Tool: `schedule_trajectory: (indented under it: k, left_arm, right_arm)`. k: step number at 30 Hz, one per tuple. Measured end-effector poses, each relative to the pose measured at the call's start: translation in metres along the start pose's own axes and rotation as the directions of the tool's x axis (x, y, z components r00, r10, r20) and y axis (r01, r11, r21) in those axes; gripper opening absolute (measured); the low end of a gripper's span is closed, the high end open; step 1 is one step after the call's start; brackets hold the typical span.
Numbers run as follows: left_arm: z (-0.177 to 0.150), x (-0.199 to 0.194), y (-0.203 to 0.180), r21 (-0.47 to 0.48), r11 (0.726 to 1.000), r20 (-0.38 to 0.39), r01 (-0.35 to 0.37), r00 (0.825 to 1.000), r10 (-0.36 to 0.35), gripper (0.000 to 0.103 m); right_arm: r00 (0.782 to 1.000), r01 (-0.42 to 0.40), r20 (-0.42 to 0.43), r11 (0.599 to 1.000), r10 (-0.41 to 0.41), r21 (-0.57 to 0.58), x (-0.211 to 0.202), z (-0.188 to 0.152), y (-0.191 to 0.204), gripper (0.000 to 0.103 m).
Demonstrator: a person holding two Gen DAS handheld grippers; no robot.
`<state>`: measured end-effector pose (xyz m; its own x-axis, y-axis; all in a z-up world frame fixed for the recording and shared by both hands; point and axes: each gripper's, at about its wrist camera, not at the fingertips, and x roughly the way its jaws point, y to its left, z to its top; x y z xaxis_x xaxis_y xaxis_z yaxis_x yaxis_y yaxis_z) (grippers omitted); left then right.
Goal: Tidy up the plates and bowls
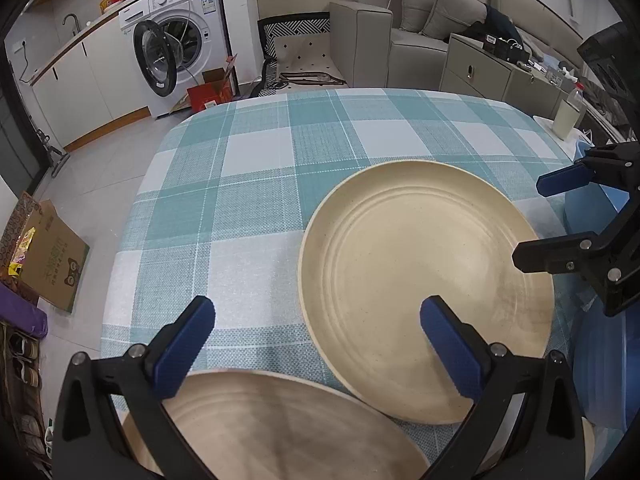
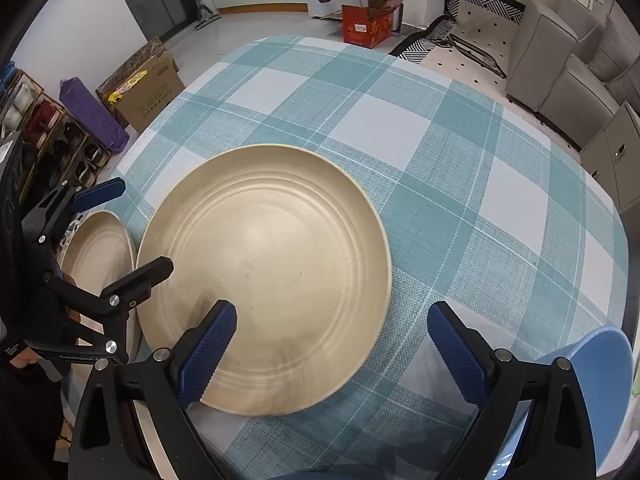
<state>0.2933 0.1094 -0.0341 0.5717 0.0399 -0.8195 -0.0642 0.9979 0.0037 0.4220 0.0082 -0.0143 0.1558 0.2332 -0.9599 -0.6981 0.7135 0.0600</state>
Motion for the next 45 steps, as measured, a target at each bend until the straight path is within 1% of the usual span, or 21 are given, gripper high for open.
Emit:
schedule_trajectory:
  k: [5,11,13,14,15,16,18,19,21,22,24,26,27,29,30,31,33,34,42,44,45]
  left_arm:
    - [0.001,0.002,0.002,-0.002,1.0,-0.005,0.002,1.0,-0.002,0.103]
    - [0.0,0.006,0.002,0.001,1.0,-0.019,0.001,1.0,-0.001,0.102]
    - [0.0,0.008,0.001,0.005,1.0,-0.023,0.002,1.0,-0.001,0.101]
    - [-0.001,0.008,0.001,0.006,1.0,-0.025,0.004,1.0,-0.004,0.1]
    - [-0.002,0.008,0.001,0.006,1.0,-0.028,0.006,1.0,-0.006,0.1]
    - [-0.002,0.009,0.001,0.005,1.0,-0.035,0.015,0.999,-0.015,0.096]
    - [-0.003,0.01,0.0,0.006,1.0,-0.045,0.024,0.999,-0.024,0.094]
    - [-0.004,0.01,0.0,0.008,1.0,-0.046,0.025,0.999,-0.025,0.094]
    - [-0.005,0.01,-0.001,0.01,0.999,-0.049,0.031,0.998,-0.03,0.087]
    - [-0.005,0.011,-0.001,0.009,0.999,-0.054,0.034,0.998,-0.034,0.081]
    - [-0.006,0.012,-0.001,0.008,0.999,-0.059,0.038,0.998,-0.037,0.075]
    - [-0.007,0.012,-0.002,0.011,0.999,-0.062,0.037,0.997,-0.037,0.064]
    - [-0.007,0.012,-0.002,0.01,0.999,-0.062,0.037,0.997,-0.036,0.061]
    - [-0.007,0.011,-0.001,0.003,0.999,-0.057,0.048,0.997,-0.048,0.048]
    - [-0.007,0.011,-0.001,-0.001,0.998,-0.058,0.055,0.997,-0.055,0.046]
    - [-0.007,0.009,-0.001,-0.006,0.998,-0.055,0.065,0.996,-0.065,0.044]
    - [-0.006,0.007,-0.002,-0.007,0.997,-0.045,0.073,0.996,-0.074,0.04]
    - [-0.005,0.006,-0.002,-0.006,0.998,-0.042,0.067,0.997,-0.067,0.039]
    - [-0.006,0.005,-0.001,-0.024,0.998,-0.033,0.057,0.998,-0.057,0.033]
    - [-0.006,0.005,-0.002,-0.026,0.998,-0.035,0.054,0.998,-0.055,0.033]
    - [-0.006,0.004,-0.002,-0.03,0.998,-0.036,0.056,0.998,-0.057,0.033]
  right_arm:
    - [0.999,-0.007,-0.032,1.0,0.007,-0.004,0.01,0.004,0.002,0.098]
    - [0.996,0.004,-0.089,0.999,-0.007,-0.035,0.024,0.004,0.003,0.098]
    - [0.995,0.006,-0.097,0.999,-0.01,-0.041,0.026,0.004,0.004,0.097]
    - [0.995,0.009,-0.1,0.999,-0.013,-0.044,0.027,0.005,0.004,0.096]
    - [0.995,0.01,-0.101,0.999,-0.015,-0.048,0.027,0.005,0.005,0.092]
    - [0.994,0.008,-0.108,0.999,-0.013,-0.05,0.028,0.005,0.005,0.089]
    - [0.992,-0.002,-0.125,0.999,-0.003,-0.04,0.031,0.004,0.003,0.077]
    - [0.991,-0.009,-0.133,0.999,0.005,-0.032,0.033,0.003,0.002,0.075]
    - [0.99,-0.012,-0.138,1.0,0.008,-0.027,0.035,0.001,0.0,0.069]
    - [0.99,-0.013,-0.139,1.0,0.01,-0.023,0.036,0.0,0.0,0.067]
    - [0.991,-0.014,-0.137,1.0,0.012,-0.017,0.035,-0.001,-0.001,0.062]
    - [0.991,-0.025,-0.135,1.0,0.023,-0.011,0.034,-0.003,-0.001,0.06]
    - [0.991,-0.03,-0.134,1.0,0.029,-0.007,0.034,-0.003,-0.001,0.06]
    - [0.99,-0.045,-0.131,0.999,0.046,0.01,0.033,-0.004,-0.003,0.06]
    - [0.99,-0.051,-0.129,0.999,0.053,0.016,0.032,-0.004,-0.003,0.059]
    - [0.99,-0.054,-0.126,0.998,0.056,0.019,0.031,-0.005,-0.004,0.059]
    - [0.992,-0.045,-0.12,0.999,0.047,0.019,0.031,-0.007,-0.004,0.05]
    - [0.992,-0.036,-0.118,0.999,0.038,0.016,0.031,-0.008,-0.003,0.049]
    - [0.995,-0.002,-0.101,1.0,0.004,0.013,0.03,-0.01,-0.008,0.029]
    - [0.996,0.007,-0.094,1.0,-0.005,0.016,0.029,-0.01,-0.009,0.025]
    - [0.996,0.005,-0.091,1.0,-0.003,0.022,0.028,-0.011,-0.01,0.025]
